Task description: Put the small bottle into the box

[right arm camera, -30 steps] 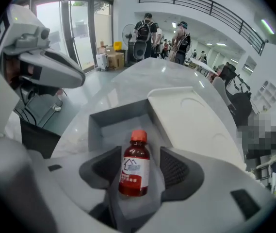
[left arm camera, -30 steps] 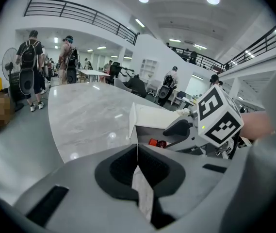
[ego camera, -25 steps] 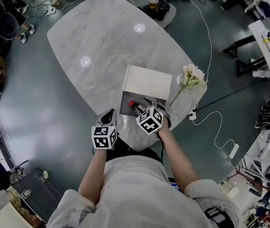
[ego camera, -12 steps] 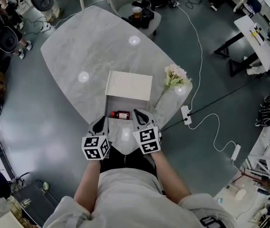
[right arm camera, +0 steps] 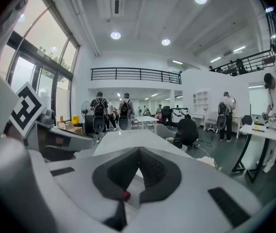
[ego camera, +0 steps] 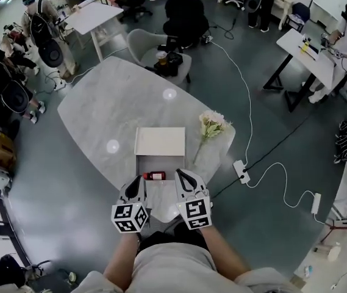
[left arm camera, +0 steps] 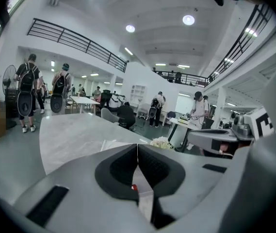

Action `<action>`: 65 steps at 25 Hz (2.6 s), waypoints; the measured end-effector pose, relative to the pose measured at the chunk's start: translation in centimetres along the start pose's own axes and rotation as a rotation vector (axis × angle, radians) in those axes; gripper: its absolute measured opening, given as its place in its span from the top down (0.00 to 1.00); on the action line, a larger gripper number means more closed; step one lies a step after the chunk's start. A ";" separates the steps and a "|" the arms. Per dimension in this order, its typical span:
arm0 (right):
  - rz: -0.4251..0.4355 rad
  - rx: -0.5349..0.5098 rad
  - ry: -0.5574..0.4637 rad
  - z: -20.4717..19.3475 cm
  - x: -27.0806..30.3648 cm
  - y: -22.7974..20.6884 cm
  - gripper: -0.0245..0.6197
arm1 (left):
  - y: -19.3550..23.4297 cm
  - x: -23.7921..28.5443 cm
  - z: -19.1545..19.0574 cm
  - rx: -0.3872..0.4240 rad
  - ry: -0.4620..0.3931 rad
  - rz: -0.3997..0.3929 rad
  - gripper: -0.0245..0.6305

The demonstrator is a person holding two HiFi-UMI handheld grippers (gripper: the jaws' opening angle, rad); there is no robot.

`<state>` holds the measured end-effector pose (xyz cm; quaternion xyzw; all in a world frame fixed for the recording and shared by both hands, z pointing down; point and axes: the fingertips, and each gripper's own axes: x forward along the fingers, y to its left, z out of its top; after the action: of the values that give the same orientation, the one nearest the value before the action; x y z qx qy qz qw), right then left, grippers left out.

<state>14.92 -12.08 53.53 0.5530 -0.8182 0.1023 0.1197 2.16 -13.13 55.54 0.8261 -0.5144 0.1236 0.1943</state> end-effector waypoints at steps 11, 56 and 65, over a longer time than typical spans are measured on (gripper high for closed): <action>-0.107 -0.030 -0.218 7.6 -8.2 4.7 0.92 | -0.9 -10.8 6.4 0.135 -0.241 0.008 0.93; -0.146 -0.128 -0.395 15.9 -13.3 3.9 0.92 | -5.3 -13.8 14.3 0.165 -0.451 -0.077 0.93; -0.137 -0.129 -0.396 15.1 -13.7 3.8 0.92 | -5.7 -13.9 13.5 0.163 -0.447 -0.076 0.93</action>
<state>15.04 -3.12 34.79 0.6076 -0.7912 -0.0694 -0.0015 1.18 -5.78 36.77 0.8647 -0.5014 -0.0289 0.0130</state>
